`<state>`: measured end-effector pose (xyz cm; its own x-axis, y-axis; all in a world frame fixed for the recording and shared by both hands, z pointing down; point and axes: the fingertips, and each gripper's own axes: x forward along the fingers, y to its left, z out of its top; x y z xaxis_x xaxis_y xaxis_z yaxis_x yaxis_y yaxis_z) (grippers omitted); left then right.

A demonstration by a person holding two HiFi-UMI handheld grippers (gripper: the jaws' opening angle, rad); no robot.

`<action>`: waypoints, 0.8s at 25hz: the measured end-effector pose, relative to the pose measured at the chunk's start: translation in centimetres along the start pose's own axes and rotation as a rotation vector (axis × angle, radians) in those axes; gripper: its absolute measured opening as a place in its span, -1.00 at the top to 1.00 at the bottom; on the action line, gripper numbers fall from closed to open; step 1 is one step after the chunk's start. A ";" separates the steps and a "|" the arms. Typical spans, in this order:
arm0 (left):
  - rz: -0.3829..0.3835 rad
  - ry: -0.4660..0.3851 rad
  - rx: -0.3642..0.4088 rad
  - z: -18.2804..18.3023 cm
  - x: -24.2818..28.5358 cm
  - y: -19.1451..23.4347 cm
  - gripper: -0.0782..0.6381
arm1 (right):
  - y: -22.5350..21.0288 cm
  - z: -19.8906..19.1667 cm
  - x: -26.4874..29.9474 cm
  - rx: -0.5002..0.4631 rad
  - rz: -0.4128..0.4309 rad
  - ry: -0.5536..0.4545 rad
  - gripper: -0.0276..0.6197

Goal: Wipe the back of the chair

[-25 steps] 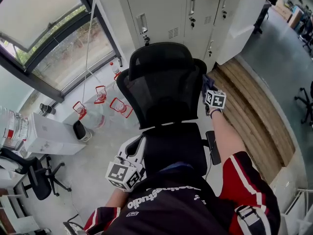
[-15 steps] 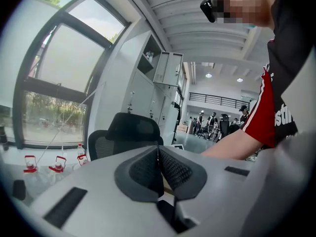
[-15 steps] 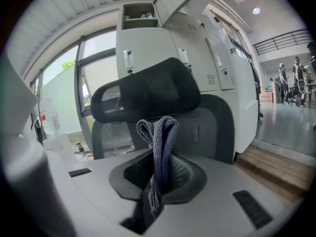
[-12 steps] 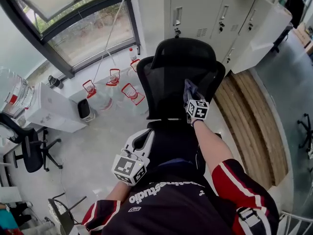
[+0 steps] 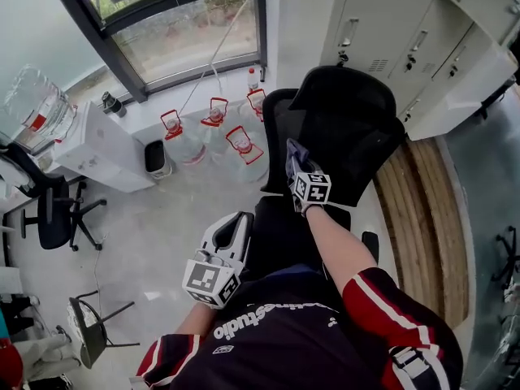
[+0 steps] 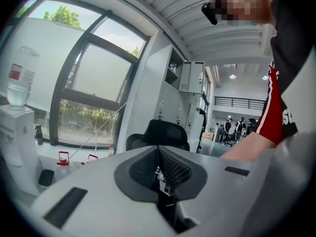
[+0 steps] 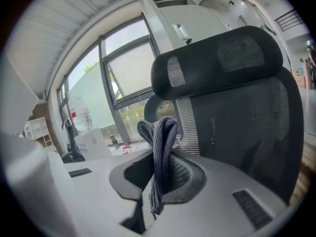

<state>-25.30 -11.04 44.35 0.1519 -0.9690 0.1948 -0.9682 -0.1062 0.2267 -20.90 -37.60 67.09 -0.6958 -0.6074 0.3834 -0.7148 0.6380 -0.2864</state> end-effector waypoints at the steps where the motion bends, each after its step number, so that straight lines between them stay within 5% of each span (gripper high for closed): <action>1: 0.013 -0.001 0.000 -0.1 -0.2 0.4 0.70 | 0.5 -0.3 0.5 0.003 0.012 0.005 0.73; 11: 0.060 0.003 0.068 0.5 0.9 2.4 0.70 | 3.2 -3.4 5.7 0.004 0.111 0.102 0.74; 20: 0.028 -0.015 0.120 2.8 4.4 2.1 0.70 | 2.8 -6.2 9.3 0.122 0.137 0.154 0.74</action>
<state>-27.16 -16.16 43.05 0.1220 -0.9751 0.1854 -0.9891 -0.1039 0.1048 -28.97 -38.50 75.29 -0.7746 -0.4334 0.4607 -0.6241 0.6420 -0.4454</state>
